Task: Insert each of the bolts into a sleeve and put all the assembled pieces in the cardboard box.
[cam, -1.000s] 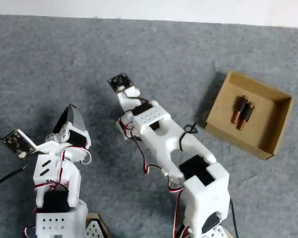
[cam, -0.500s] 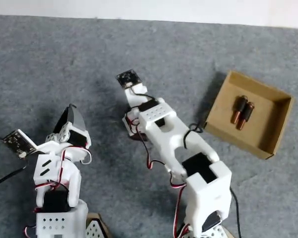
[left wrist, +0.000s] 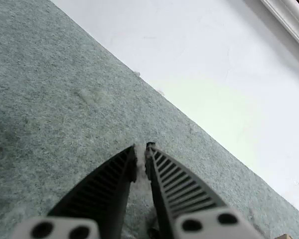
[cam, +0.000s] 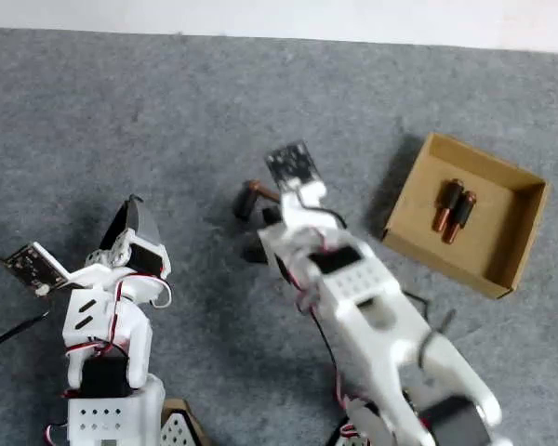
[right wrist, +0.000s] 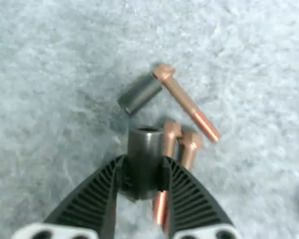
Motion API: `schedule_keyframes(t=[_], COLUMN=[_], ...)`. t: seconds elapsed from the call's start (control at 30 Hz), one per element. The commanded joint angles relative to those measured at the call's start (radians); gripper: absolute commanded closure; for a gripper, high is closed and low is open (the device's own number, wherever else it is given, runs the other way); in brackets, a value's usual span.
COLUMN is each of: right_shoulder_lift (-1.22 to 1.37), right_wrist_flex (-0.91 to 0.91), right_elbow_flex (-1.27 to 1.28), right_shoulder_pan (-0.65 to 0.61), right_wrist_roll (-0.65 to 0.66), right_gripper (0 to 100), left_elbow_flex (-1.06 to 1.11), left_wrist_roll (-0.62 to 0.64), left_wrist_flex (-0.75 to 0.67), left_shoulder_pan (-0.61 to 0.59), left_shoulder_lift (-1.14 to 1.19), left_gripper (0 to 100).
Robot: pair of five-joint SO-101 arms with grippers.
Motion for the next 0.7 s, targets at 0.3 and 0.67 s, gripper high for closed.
schedule_keyframes(t=[0.3,0.67], right_shoulder_lift=[-0.651,-1.167], right_wrist_flex=[-0.042,-0.036], right_elbow_flex=[0.398,0.722], right_shoulder_pan=[0.125,0.298], right_wrist_roll=[0.1,0.1], right_gripper=[99.5,99.5], left_elbow_flex=[-0.062,-0.297], left_wrist_roll=[-0.249,-0.284], left_wrist_flex=[0.11,0.035], left_shoulder_pan=[0.26,0.493], left_shoulder_lift=[-0.01,0.51], left_gripper=[95,95])
